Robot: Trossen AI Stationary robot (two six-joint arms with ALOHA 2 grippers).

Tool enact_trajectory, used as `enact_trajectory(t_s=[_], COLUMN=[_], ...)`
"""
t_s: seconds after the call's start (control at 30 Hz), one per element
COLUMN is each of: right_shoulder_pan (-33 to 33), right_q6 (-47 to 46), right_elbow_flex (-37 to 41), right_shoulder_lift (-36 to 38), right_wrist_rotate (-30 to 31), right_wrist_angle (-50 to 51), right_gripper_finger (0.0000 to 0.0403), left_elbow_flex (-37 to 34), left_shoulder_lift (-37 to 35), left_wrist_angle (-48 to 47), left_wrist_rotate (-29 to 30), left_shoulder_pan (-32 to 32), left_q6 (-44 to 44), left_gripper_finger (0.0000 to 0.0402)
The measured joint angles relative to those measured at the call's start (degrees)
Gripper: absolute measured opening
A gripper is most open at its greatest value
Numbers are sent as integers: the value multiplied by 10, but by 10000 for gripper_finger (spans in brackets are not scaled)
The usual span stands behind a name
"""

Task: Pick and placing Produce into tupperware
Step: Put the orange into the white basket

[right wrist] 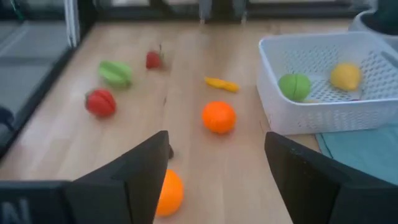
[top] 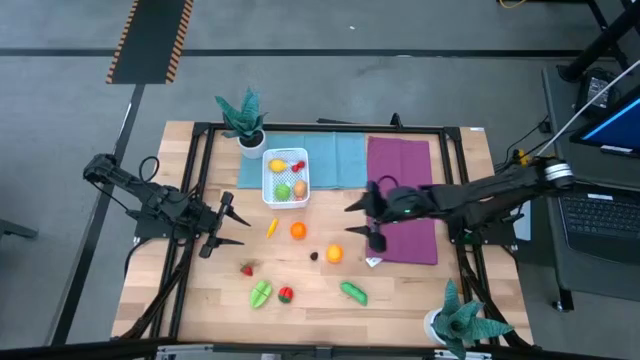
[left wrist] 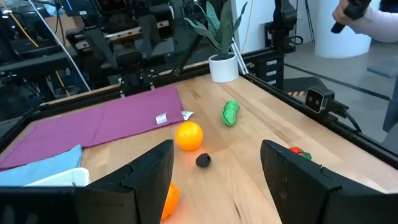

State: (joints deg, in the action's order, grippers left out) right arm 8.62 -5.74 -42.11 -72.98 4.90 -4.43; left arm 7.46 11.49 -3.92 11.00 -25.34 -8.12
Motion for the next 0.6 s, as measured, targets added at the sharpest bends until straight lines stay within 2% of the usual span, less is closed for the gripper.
enact_trajectory(t_s=[0.2,0.33,0.6], right_shoulder_pan=[60,93,142], right_q6=[-9,-61,-76], right_elbow_flex=[113,159,183], right_shoulder_lift=[60,51,-12], right_wrist_rotate=[15,74,82], right_wrist_angle=[-114,-127,-248], right_gripper_finger=[267,267,267], left_elbow_flex=[0,0,0], left_shoulder_lift=[0,0,0], left_wrist_angle=[16,17,19], left_wrist_rotate=[4,4,4], left_shoulder_pan=[0,0,0], left_q6=[0,1,5], left_gripper_finger=[234,234,234])
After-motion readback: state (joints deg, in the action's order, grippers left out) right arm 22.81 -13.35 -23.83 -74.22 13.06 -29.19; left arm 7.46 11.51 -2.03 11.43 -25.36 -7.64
